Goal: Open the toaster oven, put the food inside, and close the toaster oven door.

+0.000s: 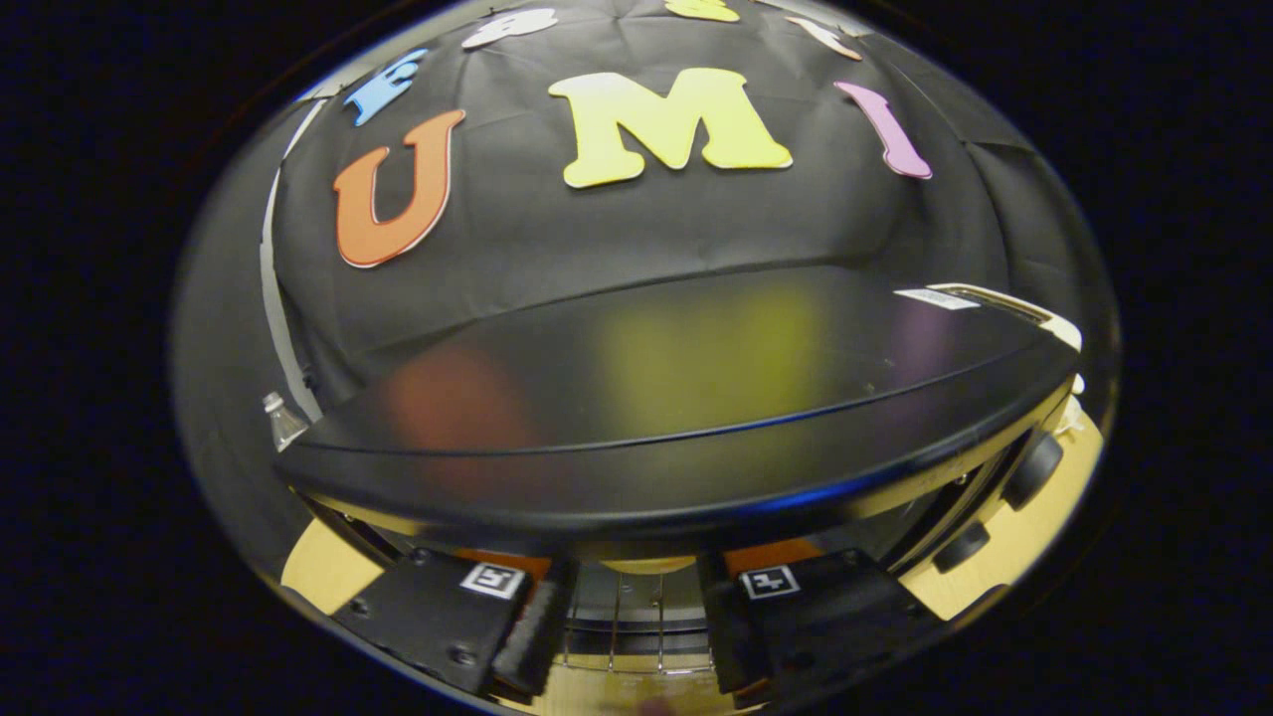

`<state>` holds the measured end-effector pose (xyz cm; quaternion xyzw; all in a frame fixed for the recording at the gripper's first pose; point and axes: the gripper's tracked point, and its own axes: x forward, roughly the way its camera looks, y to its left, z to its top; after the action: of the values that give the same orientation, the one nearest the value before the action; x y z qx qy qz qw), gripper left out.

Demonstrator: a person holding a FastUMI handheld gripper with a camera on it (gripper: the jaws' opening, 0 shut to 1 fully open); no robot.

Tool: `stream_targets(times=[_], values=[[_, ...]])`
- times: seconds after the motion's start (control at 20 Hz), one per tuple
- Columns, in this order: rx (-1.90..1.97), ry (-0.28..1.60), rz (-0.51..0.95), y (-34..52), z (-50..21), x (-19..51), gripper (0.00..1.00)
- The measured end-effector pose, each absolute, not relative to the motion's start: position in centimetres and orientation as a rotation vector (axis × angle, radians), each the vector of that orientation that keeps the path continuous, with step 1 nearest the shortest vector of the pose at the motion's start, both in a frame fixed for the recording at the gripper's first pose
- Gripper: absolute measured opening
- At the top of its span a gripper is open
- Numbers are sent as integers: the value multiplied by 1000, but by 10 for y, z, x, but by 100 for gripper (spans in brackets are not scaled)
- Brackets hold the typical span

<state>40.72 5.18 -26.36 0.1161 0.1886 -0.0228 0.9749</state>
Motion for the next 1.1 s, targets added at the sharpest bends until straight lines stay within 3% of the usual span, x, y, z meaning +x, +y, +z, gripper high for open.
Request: stream_targets(times=[0.2,0.85,1.1], values=[[251,369,-47,56,-252,391,98],[155,382,92,76,-213,204,99],[84,369,74,73,-242,158,99]])
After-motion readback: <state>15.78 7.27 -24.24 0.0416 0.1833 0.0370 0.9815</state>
